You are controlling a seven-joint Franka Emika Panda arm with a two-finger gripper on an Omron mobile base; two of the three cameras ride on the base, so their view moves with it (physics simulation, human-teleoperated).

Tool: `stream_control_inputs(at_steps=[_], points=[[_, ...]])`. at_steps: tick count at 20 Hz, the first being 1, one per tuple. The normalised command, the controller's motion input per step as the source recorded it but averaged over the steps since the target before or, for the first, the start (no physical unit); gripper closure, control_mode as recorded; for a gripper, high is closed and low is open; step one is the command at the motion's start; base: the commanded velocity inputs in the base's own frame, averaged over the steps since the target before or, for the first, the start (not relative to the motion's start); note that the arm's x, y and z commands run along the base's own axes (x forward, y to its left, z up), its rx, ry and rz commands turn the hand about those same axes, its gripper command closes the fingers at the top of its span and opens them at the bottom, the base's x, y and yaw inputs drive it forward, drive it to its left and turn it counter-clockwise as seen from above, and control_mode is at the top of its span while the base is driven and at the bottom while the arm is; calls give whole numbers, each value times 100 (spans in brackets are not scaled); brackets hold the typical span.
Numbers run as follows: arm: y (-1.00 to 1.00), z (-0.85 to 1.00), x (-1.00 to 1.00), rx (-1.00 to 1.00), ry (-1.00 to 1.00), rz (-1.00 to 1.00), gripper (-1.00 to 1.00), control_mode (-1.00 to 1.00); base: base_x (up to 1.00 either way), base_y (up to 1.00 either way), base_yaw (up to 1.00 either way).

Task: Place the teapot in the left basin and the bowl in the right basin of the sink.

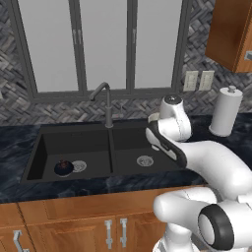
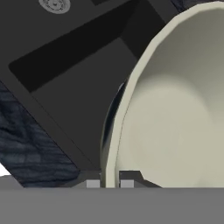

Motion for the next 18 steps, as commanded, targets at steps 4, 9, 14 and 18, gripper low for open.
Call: stream_control_inputs(at_steps=[4,9,14,18], points=[[15,-16,28,3,2,-12,100,-100,0,0,0],[6,-21,18,6,4,-11,100,-100,0,0,0],[0,-17,15,7,9,-12,100,-100,0,0,0],[0,-16,16,8,9,-10,100,-100,0,0,0]])
